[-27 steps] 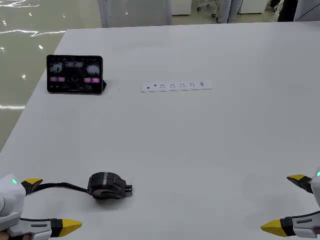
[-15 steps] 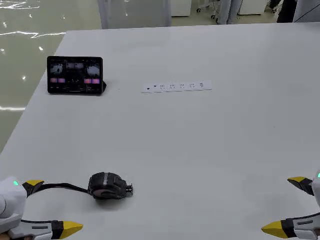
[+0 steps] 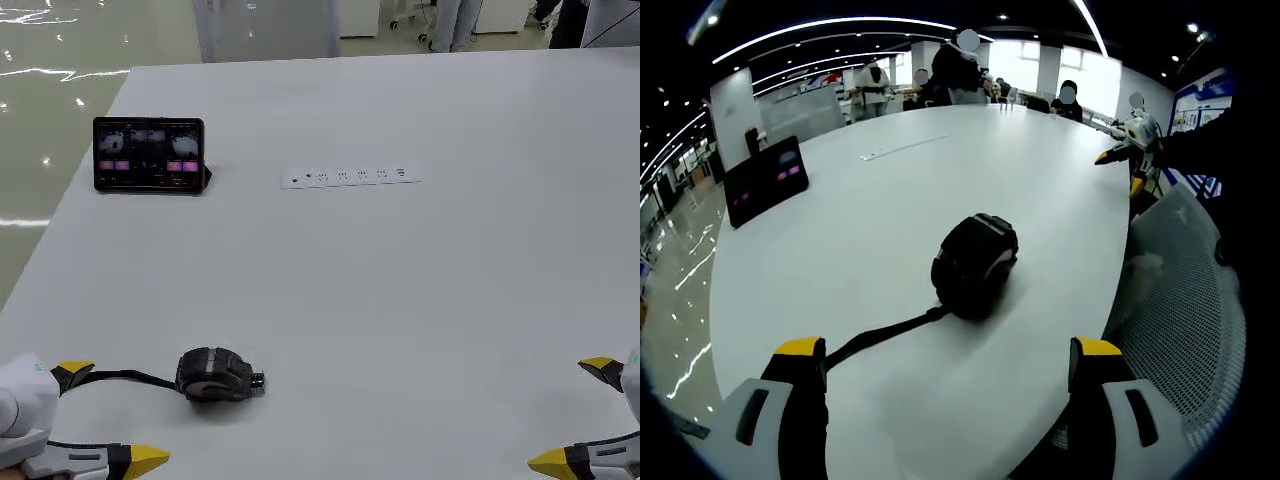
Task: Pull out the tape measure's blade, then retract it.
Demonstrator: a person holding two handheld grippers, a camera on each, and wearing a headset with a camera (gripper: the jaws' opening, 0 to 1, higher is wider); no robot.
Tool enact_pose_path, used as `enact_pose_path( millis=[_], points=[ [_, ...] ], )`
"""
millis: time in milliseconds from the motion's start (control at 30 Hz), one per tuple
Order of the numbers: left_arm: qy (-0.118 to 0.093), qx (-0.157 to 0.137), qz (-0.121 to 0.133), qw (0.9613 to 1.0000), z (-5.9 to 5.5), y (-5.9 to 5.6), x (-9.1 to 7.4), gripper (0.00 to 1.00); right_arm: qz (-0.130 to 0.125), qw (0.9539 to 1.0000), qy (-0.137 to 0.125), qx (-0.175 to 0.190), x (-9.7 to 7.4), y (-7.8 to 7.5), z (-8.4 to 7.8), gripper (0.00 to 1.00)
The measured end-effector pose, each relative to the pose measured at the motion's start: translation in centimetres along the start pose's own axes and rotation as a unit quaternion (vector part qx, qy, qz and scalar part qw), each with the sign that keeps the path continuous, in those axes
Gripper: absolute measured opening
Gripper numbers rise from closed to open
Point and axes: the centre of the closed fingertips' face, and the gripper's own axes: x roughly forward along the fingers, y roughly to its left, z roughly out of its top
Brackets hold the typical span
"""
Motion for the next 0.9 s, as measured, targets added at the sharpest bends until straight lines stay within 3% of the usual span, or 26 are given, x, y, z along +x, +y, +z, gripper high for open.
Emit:
enact_pose_path(
  millis=[200,600,900],
  points=[
    [-0.001,0.007,0.01,0.9999,-0.3,0.7,0.4,0.99,0.001,0.9999,-0.011,-0.008,0.2,0.0,0.3,0.99],
    [0.022,0.018,0.01,0.9995,-0.9,1.4,0.7,0.99,0.006,0.9999,-0.013,-0.004,0.8,-0.1,1.1,0.99],
    [0.032,0.045,-0.007,0.9984,-0.2,0.8,1.0,0.99,0.02,0.9993,-0.011,-0.028,1.6,0.5,1.6,0.99]
  ],
)
